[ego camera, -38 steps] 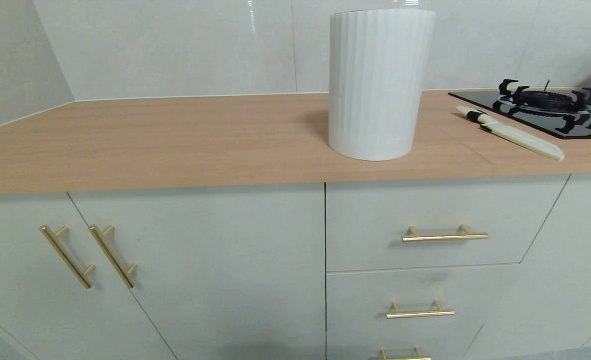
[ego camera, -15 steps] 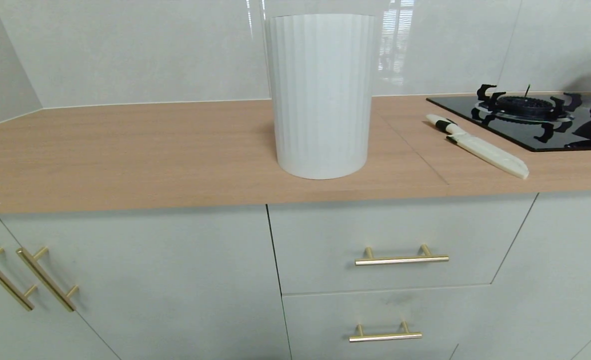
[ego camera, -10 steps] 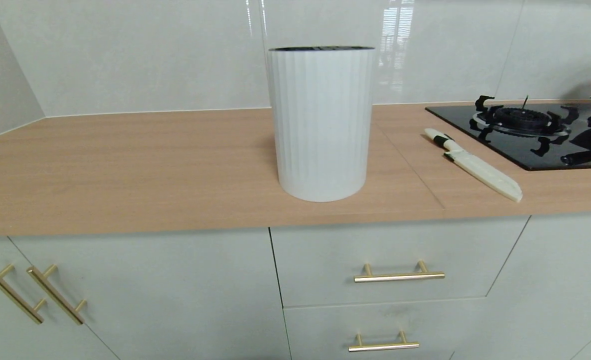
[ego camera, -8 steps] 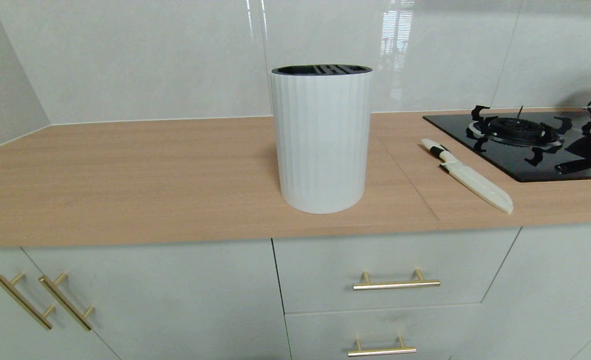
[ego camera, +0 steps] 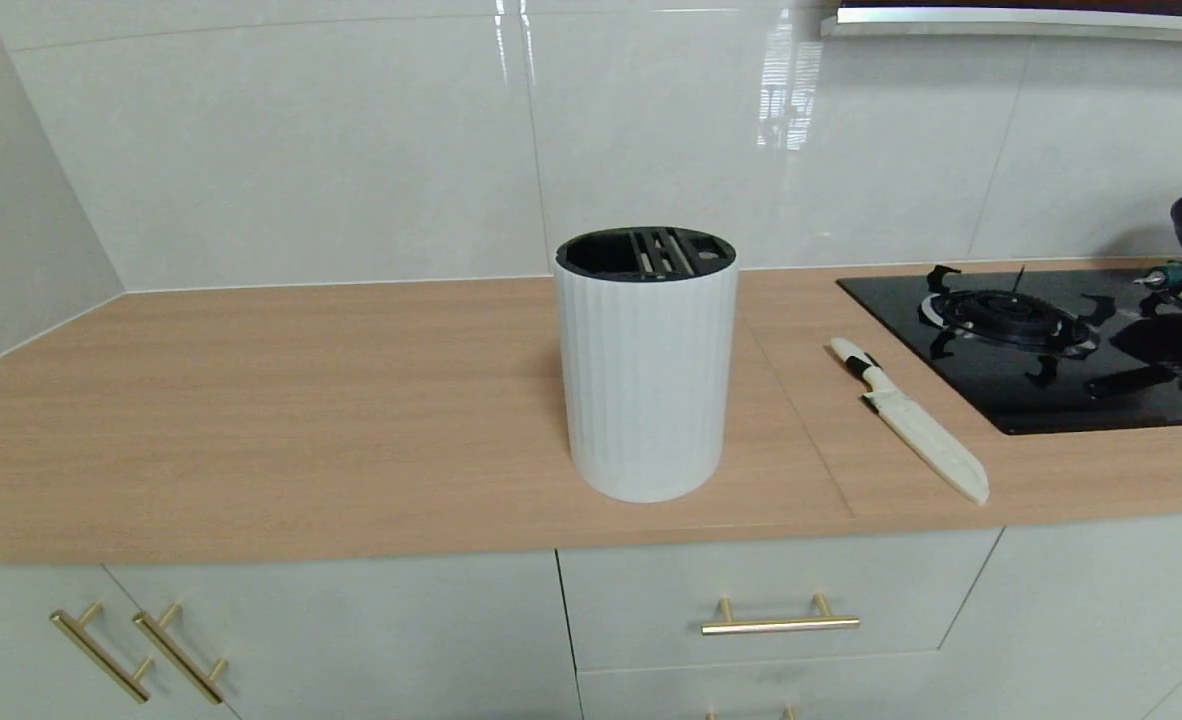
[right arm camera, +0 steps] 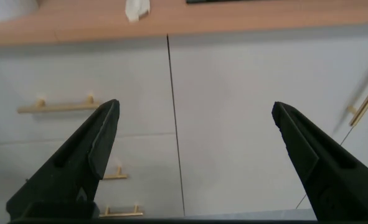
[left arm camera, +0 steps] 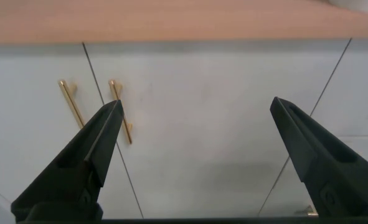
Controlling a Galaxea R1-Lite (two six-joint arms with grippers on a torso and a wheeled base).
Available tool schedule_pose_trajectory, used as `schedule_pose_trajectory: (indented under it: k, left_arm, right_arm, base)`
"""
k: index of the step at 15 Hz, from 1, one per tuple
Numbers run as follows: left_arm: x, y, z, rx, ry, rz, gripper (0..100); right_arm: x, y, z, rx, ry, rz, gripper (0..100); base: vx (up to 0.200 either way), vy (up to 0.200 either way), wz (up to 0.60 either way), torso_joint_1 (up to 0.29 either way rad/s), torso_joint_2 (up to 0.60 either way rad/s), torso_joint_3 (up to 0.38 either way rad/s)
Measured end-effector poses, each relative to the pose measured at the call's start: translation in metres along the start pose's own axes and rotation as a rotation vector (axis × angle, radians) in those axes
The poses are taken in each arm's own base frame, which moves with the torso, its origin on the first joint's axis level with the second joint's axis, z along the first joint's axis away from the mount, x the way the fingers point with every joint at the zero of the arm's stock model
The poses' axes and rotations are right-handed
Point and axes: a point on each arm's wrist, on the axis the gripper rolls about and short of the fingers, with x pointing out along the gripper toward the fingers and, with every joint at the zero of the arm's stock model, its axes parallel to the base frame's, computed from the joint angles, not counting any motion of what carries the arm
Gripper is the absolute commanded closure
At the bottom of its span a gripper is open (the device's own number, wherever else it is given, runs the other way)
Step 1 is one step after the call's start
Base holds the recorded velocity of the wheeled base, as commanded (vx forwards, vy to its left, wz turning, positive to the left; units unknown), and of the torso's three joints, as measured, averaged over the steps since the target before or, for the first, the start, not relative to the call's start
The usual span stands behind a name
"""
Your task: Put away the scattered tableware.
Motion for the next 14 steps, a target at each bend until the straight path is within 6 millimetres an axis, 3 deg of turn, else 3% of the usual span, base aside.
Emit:
schedule_pose_trajectory:
  k: [14]
  left_arm:
    - [0.0,0.0,0.0,0.0,0.0,0.0,0]
  right_arm:
    - [0.0,0.0,0.0,0.0,0.0,0.001,0]
  base:
    - [0.0,0.0,0.0,0.242,-0.53,-0.292]
